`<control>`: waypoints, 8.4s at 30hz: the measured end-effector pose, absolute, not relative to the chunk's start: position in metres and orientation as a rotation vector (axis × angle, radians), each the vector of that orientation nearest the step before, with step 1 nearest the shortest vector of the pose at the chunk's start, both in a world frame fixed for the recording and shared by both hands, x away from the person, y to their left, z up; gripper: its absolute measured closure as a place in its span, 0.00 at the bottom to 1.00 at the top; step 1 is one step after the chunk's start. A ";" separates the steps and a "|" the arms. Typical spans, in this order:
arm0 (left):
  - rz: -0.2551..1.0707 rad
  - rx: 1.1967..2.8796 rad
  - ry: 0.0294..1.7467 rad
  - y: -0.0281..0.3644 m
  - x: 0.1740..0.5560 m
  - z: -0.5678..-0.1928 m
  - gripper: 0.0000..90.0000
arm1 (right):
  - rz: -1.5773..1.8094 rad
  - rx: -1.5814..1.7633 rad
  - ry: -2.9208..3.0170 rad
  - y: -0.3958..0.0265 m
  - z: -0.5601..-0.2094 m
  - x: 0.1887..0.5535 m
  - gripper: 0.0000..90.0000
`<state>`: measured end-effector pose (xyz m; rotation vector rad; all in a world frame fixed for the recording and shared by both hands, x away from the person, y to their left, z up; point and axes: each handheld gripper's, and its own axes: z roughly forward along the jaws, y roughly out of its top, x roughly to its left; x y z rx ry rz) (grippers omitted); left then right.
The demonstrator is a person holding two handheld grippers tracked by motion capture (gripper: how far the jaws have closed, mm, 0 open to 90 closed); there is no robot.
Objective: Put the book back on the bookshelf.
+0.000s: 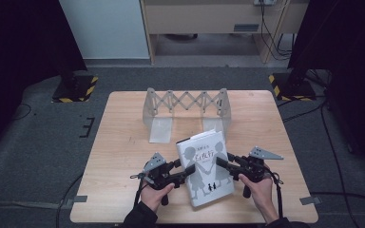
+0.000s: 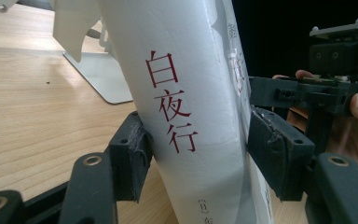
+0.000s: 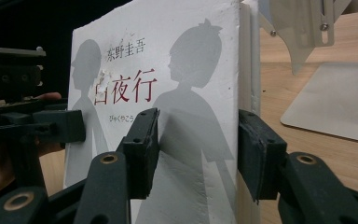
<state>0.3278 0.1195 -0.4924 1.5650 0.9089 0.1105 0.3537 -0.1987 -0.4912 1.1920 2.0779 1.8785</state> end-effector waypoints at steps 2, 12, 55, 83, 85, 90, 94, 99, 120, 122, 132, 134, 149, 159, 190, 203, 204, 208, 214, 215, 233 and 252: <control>0.105 1.571 0.898 0.120 0.330 -0.493 0.44 | 1.882 1.190 2.080 -0.198 -0.492 0.354 0.59; 0.097 1.555 0.887 0.114 0.336 -0.494 0.41 | 1.882 1.156 2.090 -0.197 -0.492 0.354 0.59; 0.005 1.525 0.855 0.107 0.327 -0.461 0.57 | 1.097 1.385 2.077 -0.257 -0.520 0.371 0.28; 0.102 1.589 0.891 0.132 0.323 -0.423 0.58 | 0.921 1.439 2.124 -0.265 -0.534 0.377 0.21; 0.121 1.588 0.900 0.136 0.323 -0.420 0.58 | 0.908 1.437 2.131 -0.265 -0.535 0.377 0.19; 0.188 1.573 0.917 0.151 0.321 -0.408 0.58 | 0.893 1.427 2.119 -0.264 -0.537 0.378 0.13; 0.232 1.553 0.938 0.163 0.321 -0.400 0.58 | 0.893 1.440 2.108 -0.264 -0.538 0.378 0.09; 0.294 1.541 0.967 0.178 0.322 -0.391 0.58 | 0.888 1.457 2.095 -0.264 -0.539 0.379 0.06; 0.460 1.514 1.094 0.219 0.360 -0.371 0.58 | 0.884 1.457 2.097 -0.264 -0.539 0.380 0.05; 0.485 1.507 1.102 0.220 0.365 -0.370 0.58 | 0.885 1.460 2.094 -0.264 -0.539 0.380 0.05; 0.570 1.502 1.150 0.221 0.395 -0.367 0.58 | 0.885 1.459 2.095 -0.264 -0.539 0.380 0.05; 0.580 1.490 1.157 0.221 0.402 -0.366 0.58 | 0.885 1.459 2.095 -0.264 -0.539 0.380 0.05; 0.630 1.470 1.209 0.210 0.441 -0.375 0.58 | 0.884 1.458 2.094 -0.264 -0.539 0.380 0.05; 0.677 1.462 1.229 0.197 0.451 -0.388 0.58 | 0.883 1.458 2.098 -0.264 -0.539 0.380 0.05; 0.747 1.591 1.152 0.184 0.405 -0.419 0.57 | 0.883 1.458 2.097 -0.264 -0.539 0.380 0.05; 0.743 1.588 1.151 0.188 0.392 -0.429 0.56 | 0.883 1.458 2.098 -0.264 -0.539 0.380 0.05; 0.743 1.578 1.148 0.187 0.392 -0.431 0.56 | 0.883 1.458 2.098 -0.264 -0.539 0.380 0.05; 0.762 1.533 1.138 0.187 0.392 -0.436 0.56 | 0.883 1.458 2.097 -0.264 -0.539 0.380 0.05; 0.780 1.526 1.130 0.187 0.394 -0.437 0.57 | 0.883 1.459 2.098 -0.264 -0.539 0.380 0.05; 0.789 1.522 1.129 0.186 0.394 -0.437 0.58 | 0.883 1.461 2.097 -0.264 -0.539 0.380 0.05; 0.857 1.495 1.125 0.178 0.414 -0.441 0.58 | 0.882 1.463 2.097 -0.264 -0.539 0.380 0.04; 0.707 1.497 1.140 0.189 0.406 -0.461 0.50 | 0.880 1.461 2.100 -0.264 -0.539 0.380 0.04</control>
